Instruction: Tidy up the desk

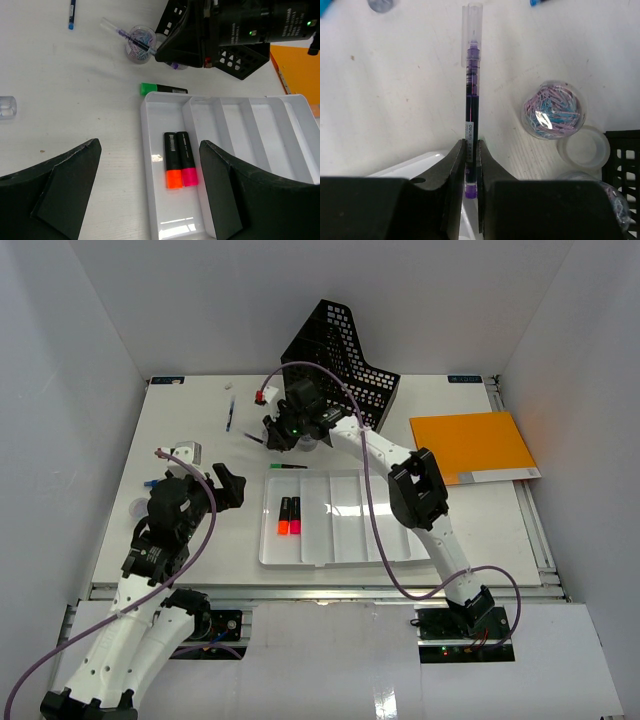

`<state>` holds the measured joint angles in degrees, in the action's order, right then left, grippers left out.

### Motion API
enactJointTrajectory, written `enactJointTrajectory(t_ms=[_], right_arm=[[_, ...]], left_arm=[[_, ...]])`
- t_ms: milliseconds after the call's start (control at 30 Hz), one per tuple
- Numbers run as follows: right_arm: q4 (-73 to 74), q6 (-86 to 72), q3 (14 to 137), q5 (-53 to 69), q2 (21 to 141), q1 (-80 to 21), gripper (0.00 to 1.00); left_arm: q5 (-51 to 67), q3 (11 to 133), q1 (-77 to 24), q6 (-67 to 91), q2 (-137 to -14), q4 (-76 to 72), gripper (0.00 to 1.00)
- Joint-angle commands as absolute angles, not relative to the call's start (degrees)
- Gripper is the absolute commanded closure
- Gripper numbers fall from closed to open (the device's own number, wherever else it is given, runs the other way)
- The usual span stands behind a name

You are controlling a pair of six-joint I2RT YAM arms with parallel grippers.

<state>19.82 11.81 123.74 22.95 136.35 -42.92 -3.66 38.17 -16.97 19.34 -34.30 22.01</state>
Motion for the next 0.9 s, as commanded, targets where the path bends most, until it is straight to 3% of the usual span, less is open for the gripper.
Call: enactJointTrajectory(t_ms=[0, 233, 600, 867], right_arm=[[18.9, 8.2, 119.2, 27.0, 127.0, -42.5, 0.92], [15.2, 5.6, 94.9, 29.0, 111.4, -41.3, 0.92], [0.9, -3.8, 54.0, 19.4, 84.1, -41.2, 0.92], [-2.4, -12.6, 49.3, 11.3, 82.7, -41.2, 0.92]], left_arm=[[-4.3, 37.9, -16.6, 19.6, -33.2, 21.3, 0.09], [-3.6, 37.9, -16.6, 19.6, -32.2, 21.2, 0.09], [-2.5, 37.7, -16.7, 19.9, -30.9, 20.8, 0.09], [-3.1, 37.6, -16.7, 20.0, -30.4, 20.7, 0.09]])
